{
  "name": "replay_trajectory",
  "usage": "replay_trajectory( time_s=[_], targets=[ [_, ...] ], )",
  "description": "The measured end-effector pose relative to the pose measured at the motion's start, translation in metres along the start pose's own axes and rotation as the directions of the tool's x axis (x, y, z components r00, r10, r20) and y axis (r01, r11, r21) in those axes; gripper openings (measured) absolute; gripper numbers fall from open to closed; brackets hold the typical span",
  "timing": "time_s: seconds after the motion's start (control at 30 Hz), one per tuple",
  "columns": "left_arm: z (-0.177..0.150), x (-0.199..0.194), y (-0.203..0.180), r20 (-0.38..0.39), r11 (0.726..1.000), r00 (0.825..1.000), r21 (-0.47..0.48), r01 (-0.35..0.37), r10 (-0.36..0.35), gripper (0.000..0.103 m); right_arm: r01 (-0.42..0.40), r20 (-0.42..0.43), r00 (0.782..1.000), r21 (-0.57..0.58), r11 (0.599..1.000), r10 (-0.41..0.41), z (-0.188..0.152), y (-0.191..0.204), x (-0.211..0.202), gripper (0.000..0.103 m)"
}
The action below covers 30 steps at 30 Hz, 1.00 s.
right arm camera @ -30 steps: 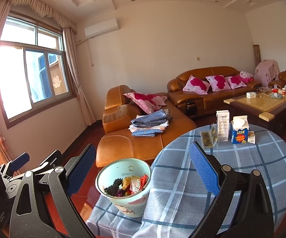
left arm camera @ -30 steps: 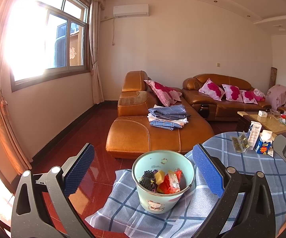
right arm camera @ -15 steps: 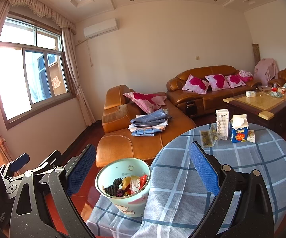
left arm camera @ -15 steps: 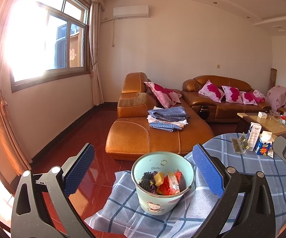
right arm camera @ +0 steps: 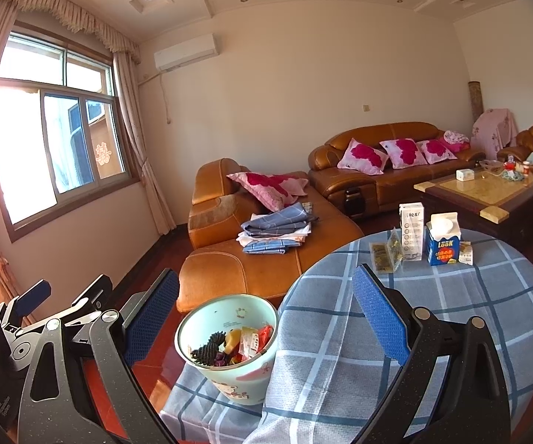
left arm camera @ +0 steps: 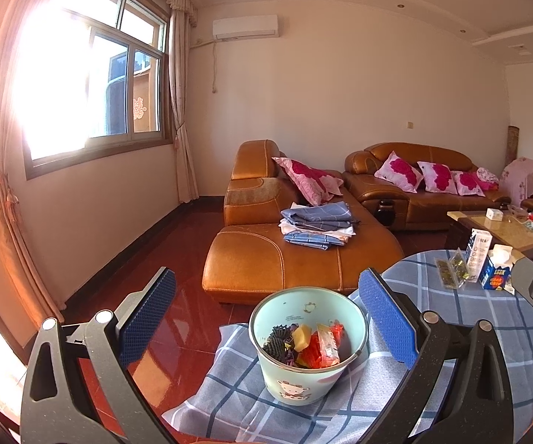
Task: Collect trash
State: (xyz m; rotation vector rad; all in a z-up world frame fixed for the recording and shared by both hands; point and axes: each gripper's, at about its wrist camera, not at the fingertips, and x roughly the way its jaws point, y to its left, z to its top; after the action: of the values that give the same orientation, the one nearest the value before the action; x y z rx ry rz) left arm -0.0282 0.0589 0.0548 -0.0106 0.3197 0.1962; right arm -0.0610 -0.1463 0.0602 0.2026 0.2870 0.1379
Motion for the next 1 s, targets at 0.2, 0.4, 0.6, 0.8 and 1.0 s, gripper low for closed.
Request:
replay_trajectory(
  time_s=[0.2,0.4,0.6,0.8,1.0],
  targets=[
    [-0.0012,0.0027,0.0033,-0.017,0.998,0.999,-0.026,0.051,-0.051,0.097,0.0,-0.005,1.0,-0.001,1.0,0.0,0.0,-0.0004,0.0004,0.093],
    [-0.0028,0.0034,0.0,-0.022,0.998,0.998,-0.002,0.067,-0.067,0.097,0.0,-0.008,1.0,-0.003,1.0,0.0,0.0003,0.0002,0.0009,0.093],
    [-0.0048,0.0046,-0.0044,-0.025,0.999,0.999,0.023,0.044,-0.043,0.097,0.001,-0.014,1.0,-0.002,1.0,-0.001,0.0005,-0.0004,0.0019,0.093],
    [-0.0041,0.0078,-0.0005,-0.04,1.0,0.999,-0.006,0.026,-0.026,0.097,0.01,-0.02,1.0,0.007,1.0,-0.01,-0.0009,-0.0042,0.0034,0.093],
    [-0.0052,0.0093,-0.0024,-0.048,0.999,0.998,-0.001,0.047,-0.047,0.097,0.014,-0.035,0.999,0.01,1.0,-0.014,-0.0035,-0.0057,0.0067,0.093]
  ],
)
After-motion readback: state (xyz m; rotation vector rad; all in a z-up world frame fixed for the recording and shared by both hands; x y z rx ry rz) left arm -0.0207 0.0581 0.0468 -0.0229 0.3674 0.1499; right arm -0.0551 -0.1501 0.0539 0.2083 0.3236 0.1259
